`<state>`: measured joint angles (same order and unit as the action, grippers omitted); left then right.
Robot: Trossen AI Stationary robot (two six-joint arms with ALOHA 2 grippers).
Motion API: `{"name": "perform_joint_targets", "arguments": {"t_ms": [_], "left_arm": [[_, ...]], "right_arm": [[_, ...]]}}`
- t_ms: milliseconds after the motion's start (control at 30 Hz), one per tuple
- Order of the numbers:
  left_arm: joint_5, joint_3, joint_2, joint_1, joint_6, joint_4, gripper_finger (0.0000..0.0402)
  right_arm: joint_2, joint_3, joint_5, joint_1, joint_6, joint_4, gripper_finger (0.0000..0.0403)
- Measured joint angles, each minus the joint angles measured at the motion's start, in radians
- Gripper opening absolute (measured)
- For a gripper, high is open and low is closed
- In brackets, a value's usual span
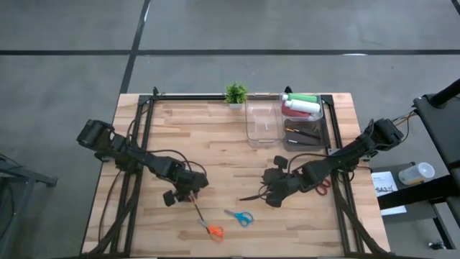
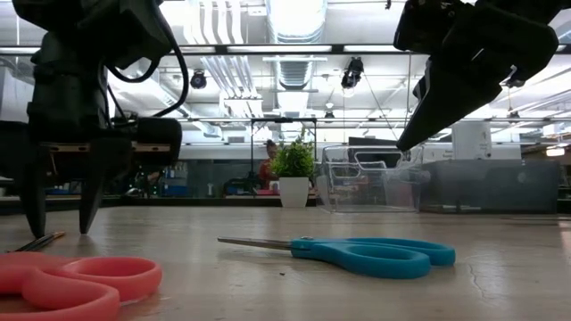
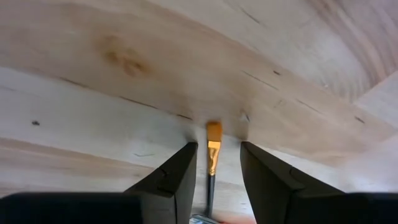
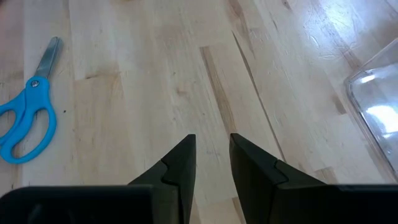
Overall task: Pick & Place Paint Supplies
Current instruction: Put the gold paintbrush into the black bin
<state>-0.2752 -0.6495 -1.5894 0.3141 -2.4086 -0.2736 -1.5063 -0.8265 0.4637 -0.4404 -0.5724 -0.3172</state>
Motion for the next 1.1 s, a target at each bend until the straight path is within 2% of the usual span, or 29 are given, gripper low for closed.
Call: {"name": "perform_joint_targets", "arguments": {"t_ms": [300,500,767,1100], "left_arm": [[-0.003,0.001,0.0,0.0,0.033,-0.004,0.0131],[-0.021,0.002,-0.001,-0.008,-0.022,-0.022,0.0084],[-0.032,0.002,-0.001,-0.016,-0.023,-0.028,0.0032],[-0.029,0.002,-0.001,-0.016,-0.007,-0.026,0.0027]], "right_arm": [[0.0,0.0,0.0,0.0,-0.001,0.003,0.0093],[0.0,0.0,0.0,0.0,-0.002,0.003,0.0093],[0.0,0.0,0.001,0.0,-0.003,0.003,0.0093],[0.0,0.0,0.001,0.0,-0.001,0.002,0.0093]]}}
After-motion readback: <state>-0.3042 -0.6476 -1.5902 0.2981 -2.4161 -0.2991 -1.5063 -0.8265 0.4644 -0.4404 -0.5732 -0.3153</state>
